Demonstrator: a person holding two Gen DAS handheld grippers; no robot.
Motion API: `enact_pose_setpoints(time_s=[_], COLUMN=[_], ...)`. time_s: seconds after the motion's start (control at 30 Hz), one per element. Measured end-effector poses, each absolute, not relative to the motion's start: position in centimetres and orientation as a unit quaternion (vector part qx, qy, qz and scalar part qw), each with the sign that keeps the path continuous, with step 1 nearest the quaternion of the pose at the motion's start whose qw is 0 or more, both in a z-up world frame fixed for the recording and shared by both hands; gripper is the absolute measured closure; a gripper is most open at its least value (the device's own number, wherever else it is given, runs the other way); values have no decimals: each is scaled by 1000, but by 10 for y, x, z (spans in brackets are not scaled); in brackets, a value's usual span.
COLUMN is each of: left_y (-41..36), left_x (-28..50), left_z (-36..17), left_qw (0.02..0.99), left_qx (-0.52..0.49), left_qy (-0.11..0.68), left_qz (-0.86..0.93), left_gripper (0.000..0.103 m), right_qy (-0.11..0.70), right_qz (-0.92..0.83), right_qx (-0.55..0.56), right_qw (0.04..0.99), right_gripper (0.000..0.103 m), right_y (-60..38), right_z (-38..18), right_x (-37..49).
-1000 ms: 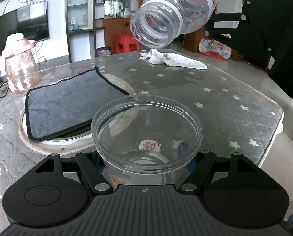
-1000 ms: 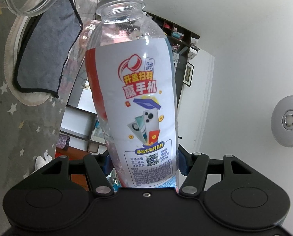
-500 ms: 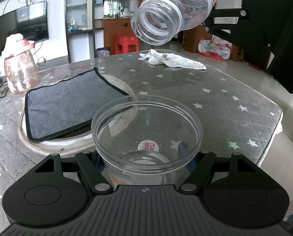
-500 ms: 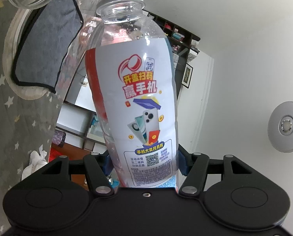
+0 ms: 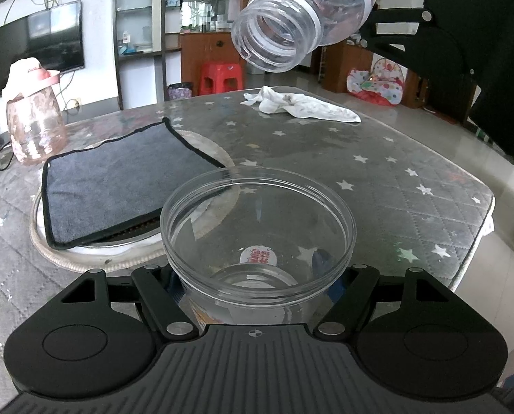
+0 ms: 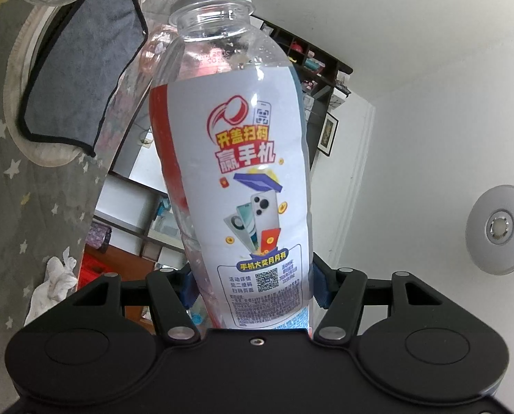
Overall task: Unscrew bottle cap and pour
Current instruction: 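Pour water from the bottle into the cup held by the left tool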
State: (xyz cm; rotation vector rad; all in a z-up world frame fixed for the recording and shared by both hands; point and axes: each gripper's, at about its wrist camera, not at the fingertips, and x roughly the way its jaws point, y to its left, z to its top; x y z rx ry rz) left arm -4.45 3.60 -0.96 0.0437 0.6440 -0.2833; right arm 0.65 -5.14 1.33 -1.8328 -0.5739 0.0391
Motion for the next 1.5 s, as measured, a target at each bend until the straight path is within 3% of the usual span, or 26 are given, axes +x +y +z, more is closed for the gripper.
enact_pose_setpoints(time_s=[1.13,1.5], left_y=[34,35], left_x=[-44,-45], left_z=[-9,-7], left_qw=[939,940], left_qx=[22,19], left_qy=[315,314], left_qz=[-137,-130], left_gripper=[28,28], right_qy=[-255,-180], right_qz=[3,49], right_qx=[-792,-739], right_qw=[555,647], right_gripper=[39,39], right_y=[-54,-47], right_z=[15,10], right_x=[11,4])
